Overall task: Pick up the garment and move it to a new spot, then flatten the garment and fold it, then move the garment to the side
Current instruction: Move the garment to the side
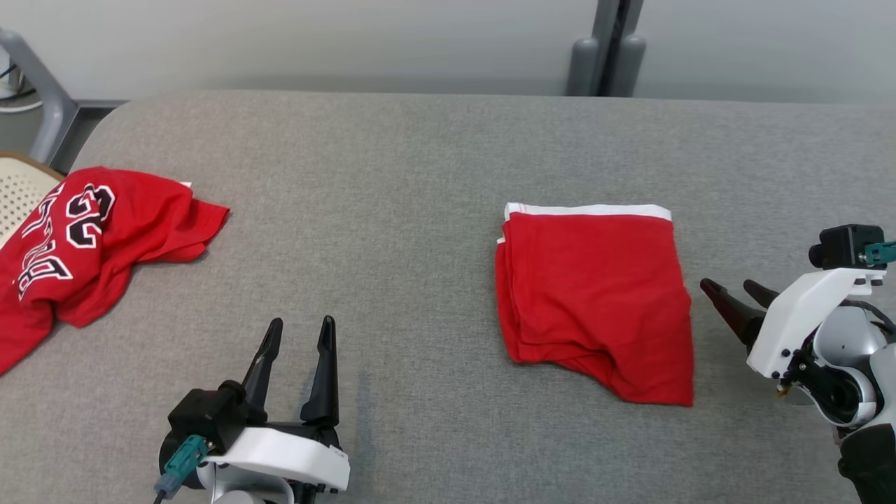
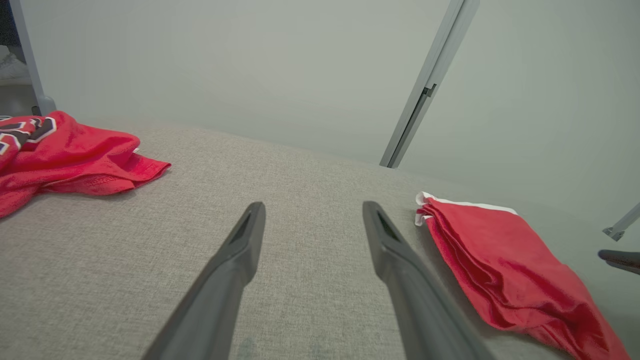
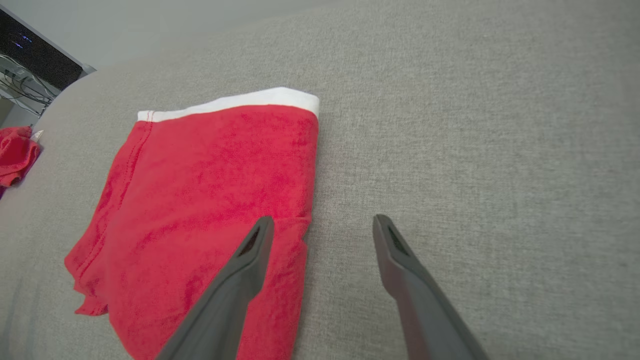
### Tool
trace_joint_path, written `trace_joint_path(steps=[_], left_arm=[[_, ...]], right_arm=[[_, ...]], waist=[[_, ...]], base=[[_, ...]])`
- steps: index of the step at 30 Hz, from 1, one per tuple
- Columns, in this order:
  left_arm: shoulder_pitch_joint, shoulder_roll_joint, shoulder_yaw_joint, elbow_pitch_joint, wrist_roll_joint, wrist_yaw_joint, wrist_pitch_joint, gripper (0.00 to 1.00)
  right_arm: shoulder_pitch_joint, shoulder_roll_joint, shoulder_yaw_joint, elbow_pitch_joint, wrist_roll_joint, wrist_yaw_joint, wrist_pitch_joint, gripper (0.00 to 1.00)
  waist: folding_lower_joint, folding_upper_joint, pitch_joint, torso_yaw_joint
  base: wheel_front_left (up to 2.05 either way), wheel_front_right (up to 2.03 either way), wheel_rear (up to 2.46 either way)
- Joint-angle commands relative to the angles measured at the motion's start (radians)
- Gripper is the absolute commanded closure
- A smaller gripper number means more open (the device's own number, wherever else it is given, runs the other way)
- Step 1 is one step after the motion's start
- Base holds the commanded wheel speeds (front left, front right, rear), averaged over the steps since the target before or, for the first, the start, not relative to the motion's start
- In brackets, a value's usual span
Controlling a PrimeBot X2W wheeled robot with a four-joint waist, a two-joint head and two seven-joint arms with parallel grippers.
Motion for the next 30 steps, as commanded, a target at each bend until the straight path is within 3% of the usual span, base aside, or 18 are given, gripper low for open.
trace_joint_path(steps=[1,10,12,13,14,15,16,18,19,30], left_arm=[[-0.022,0.004,0.000,-0.001,0.003,0.001,-0.005,0.00],[-0.040,0.004,-0.009,-0.007,0.004,0.007,-0.005,0.00],[-0.039,0.004,-0.010,-0.007,0.004,0.008,-0.005,0.00],[-0.038,0.004,-0.010,-0.007,0.004,0.007,-0.005,0.00],[-0.037,0.004,-0.010,-0.007,0.005,0.009,-0.005,0.00],[-0.037,0.004,-0.010,-0.007,0.005,0.009,-0.005,0.00],[-0.032,0.004,-0.009,-0.007,0.005,0.011,-0.005,0.00],[-0.028,0.004,-0.008,-0.006,0.006,0.011,-0.005,0.00],[-0.027,0.004,-0.009,-0.005,0.007,0.011,-0.005,0.00],[-0.029,0.004,-0.010,-0.025,0.022,-0.001,-0.005,0.00]], right_arm=[[-0.017,-0.006,0.011,0.027,0.014,0.000,0.005,0.00],[-0.100,-0.004,0.116,0.184,0.096,0.000,-0.003,0.00],[-0.103,-0.006,0.129,0.191,0.105,0.000,-0.003,0.05],[-0.107,-0.009,0.143,0.197,0.113,0.000,-0.002,0.20],[-0.112,-0.013,0.155,0.201,0.120,0.000,-0.004,0.53],[-0.112,-0.013,0.155,0.201,0.120,0.000,-0.004,0.53],[-0.124,-0.021,0.180,0.209,0.132,0.000,-0.009,0.66],[-0.136,-0.032,0.203,0.213,0.136,0.000,-0.020,0.79],[-0.139,-0.034,0.213,0.217,0.142,0.000,-0.025,1.00],[-0.220,-0.097,0.284,0.255,0.135,0.000,-0.118,1.00]], waist=[[-0.0001,0.0000,0.021,0.022],[-0.0001,0.0000,0.069,0.068],[-0.0001,0.0000,0.070,0.070],[-0.0001,0.0000,0.070,0.071],[-0.0001,0.0000,0.069,0.071],[-0.0001,0.0000,0.069,0.071],[-0.0001,0.0000,0.067,0.070],[-0.0001,0.0000,0.064,0.067],[-0.0001,0.0000,0.063,0.065],[-0.0001,0.0000,0.072,-0.021]], base=[[0.00,0.00,0.00],[0.00,0.00,0.00],[0.00,0.00,0.00],[0.00,0.00,0.00],[0.00,0.00,0.00],[0.00,0.00,0.00],[0.00,0.00,0.00],[0.00,0.00,0.00],[0.00,0.00,0.00],[0.00,0.00,0.00]])
